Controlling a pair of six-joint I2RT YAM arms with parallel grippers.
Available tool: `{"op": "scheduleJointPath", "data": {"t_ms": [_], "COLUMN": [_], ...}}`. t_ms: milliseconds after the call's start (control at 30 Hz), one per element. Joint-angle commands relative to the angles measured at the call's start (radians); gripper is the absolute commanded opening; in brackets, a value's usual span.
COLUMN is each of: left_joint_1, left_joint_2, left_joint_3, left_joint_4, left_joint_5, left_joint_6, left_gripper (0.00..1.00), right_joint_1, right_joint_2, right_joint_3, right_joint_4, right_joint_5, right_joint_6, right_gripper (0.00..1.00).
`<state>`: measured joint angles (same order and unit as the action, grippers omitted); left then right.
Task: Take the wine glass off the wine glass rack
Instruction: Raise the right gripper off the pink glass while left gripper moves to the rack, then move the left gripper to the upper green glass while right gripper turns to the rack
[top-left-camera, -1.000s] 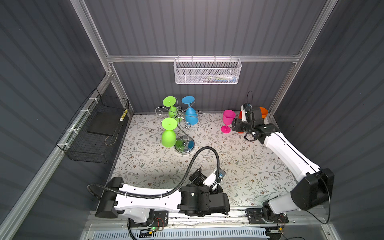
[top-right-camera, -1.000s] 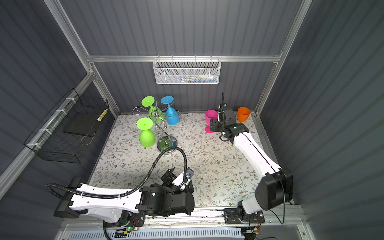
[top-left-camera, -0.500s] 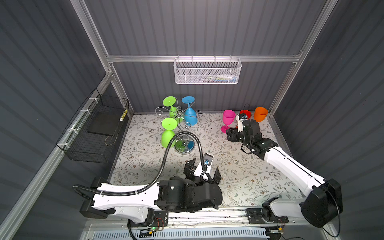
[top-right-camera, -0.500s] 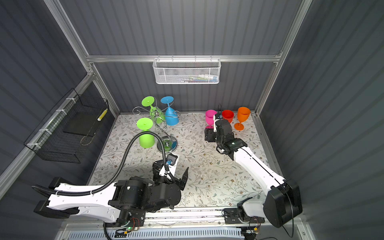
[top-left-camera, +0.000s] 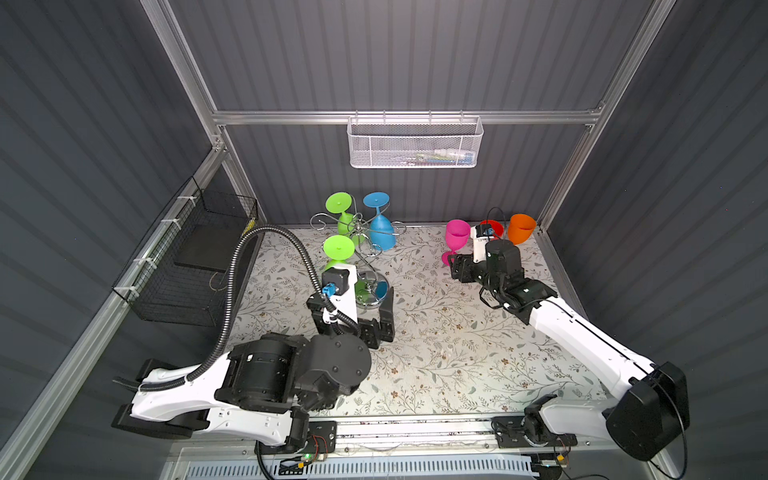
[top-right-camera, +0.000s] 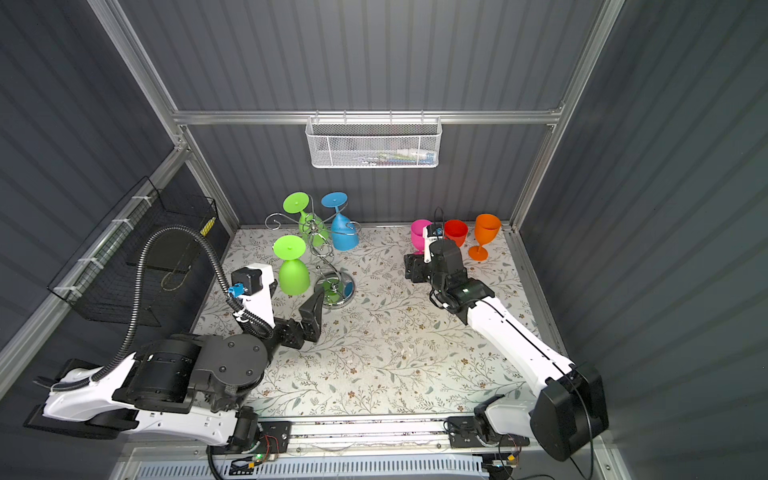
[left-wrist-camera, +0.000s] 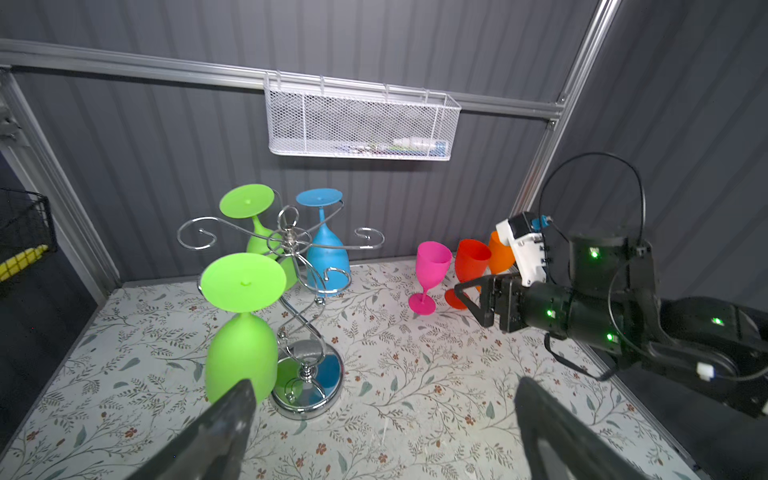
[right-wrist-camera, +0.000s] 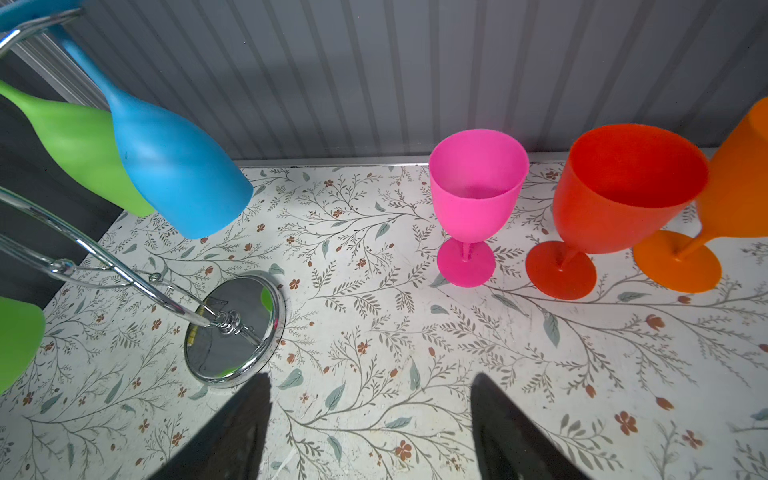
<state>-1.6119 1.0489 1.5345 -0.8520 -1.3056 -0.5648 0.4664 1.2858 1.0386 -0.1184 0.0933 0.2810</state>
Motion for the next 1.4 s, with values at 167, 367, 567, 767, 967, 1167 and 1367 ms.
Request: {"op": "scheduleJointPath", "data": {"t_ms": [167, 367, 567, 767, 967, 1167, 1367], "left_joint_1": [0.07, 0.067, 0.067, 0.147, 0.613, 0.874, 0.963], "left_joint_2": [-0.205, -0.239, -0.153, 0.017, 0.234, 0.283, 0.267], "left_joint_3": [-0.05, -0.047, 0.004, 0.118, 0.205, 0.189, 0.228], "left_joint_4": [0.028, -0.016, 0.026, 0.054, -0.003, 0.081, 0.052], "left_joint_5": [0.013, 0.032, 0.06, 0.13, 0.607, 0.86, 0.964], "left_joint_6": [0.055, 0.031, 0.164, 0.327, 0.342, 0.36, 0.308], "left_gripper": [0.92, 0.91, 0.92, 0.95, 0.98, 0.97, 0.97], "right_joint_1": [0.023, 0.037, 0.051, 0.058, 0.058, 0.058, 0.058], "right_joint_2": [-0.021, -0.013, 0.001, 0.0, -0.021, -0.06, -0.071], "right_joint_3": [-0.014, -0.008, 0.001, 0.003, -0.003, -0.013, -0.017], "right_joint_4": [0.054, 0.068, 0.068, 0.069, 0.072, 0.053, 0.062], "right_joint_5": [-0.035, -0.062, -0.068, -0.061, -0.055, -0.01, -0.013], "right_joint_6": [-0.02, -0.032, -0.045, -0.051, -0.055, -0.084, -0.083], "right_gripper": [0.76, 0.76, 0.76, 0.76, 0.76, 0.77, 0.77]}}
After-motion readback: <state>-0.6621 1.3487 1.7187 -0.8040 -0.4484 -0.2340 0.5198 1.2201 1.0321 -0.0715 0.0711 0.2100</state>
